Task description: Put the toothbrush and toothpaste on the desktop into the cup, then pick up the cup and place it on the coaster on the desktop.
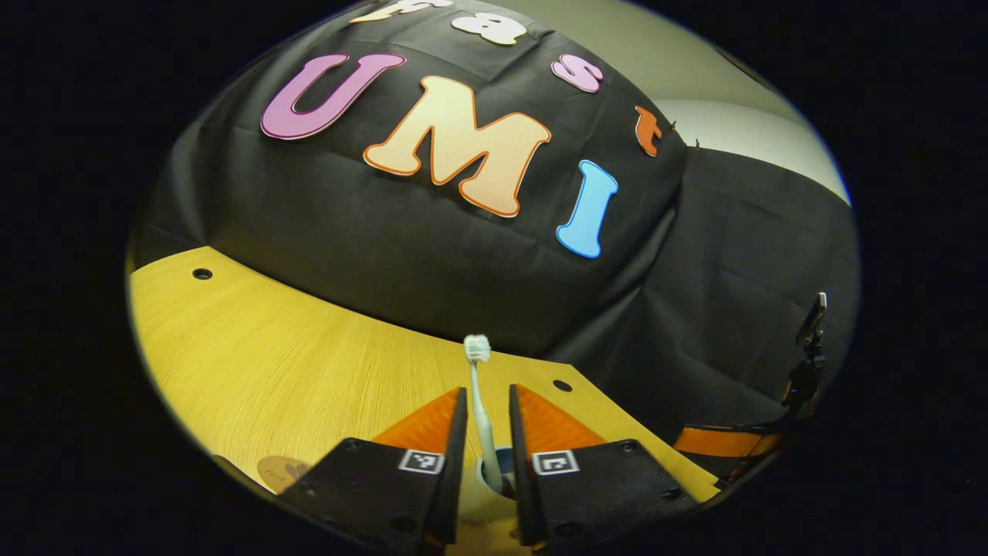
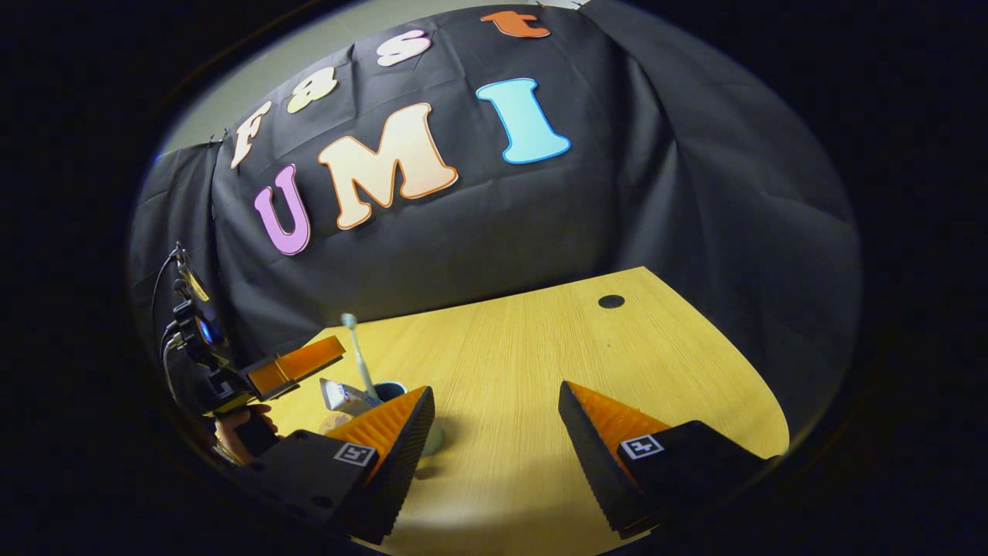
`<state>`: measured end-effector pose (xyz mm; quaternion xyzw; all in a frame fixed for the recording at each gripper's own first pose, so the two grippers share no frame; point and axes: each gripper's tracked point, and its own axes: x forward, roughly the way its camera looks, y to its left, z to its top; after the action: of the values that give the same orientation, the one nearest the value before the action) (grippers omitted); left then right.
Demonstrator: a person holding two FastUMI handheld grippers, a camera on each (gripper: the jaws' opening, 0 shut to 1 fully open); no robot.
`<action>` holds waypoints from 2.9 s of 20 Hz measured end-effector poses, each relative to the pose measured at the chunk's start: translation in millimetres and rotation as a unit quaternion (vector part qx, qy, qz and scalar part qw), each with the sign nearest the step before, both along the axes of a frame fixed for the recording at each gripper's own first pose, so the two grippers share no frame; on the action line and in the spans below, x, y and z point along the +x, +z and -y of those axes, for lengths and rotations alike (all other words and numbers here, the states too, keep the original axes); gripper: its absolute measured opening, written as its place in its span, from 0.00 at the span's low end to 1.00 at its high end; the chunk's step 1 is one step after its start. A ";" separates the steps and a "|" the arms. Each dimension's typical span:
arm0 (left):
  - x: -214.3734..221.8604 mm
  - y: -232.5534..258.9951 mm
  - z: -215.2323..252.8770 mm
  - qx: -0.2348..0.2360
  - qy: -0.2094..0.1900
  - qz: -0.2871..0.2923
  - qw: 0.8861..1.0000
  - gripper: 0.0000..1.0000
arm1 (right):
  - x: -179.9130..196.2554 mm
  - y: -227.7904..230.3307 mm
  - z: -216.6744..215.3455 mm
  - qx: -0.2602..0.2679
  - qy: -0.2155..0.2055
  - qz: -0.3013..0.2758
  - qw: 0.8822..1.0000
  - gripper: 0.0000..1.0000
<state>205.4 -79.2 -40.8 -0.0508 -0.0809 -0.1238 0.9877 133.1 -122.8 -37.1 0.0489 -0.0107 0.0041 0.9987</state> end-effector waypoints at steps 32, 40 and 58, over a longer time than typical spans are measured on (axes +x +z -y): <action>-142.7 9.3 -205.6 0.032 0.191 -0.062 0.979 0.95 | 43.3 -109.4 -147.1 -0.201 0.099 -0.346 0.911 0.94; -122.4 -6.5 -209.4 0.037 0.177 -0.090 0.979 0.95 | 58.4 -121.9 -139.6 -0.213 0.062 -0.424 0.878 0.91; -105.0 -15.8 -219.9 -0.001 0.144 -0.120 0.982 0.95 | 62.0 -136.6 -125.5 -0.213 0.013 -0.508 0.835 0.24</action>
<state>100.3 140.7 -56.6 -0.0541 0.0317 0.0266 0.9977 195.1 2.7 -173.7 -0.1695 0.4999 -0.0063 0.8493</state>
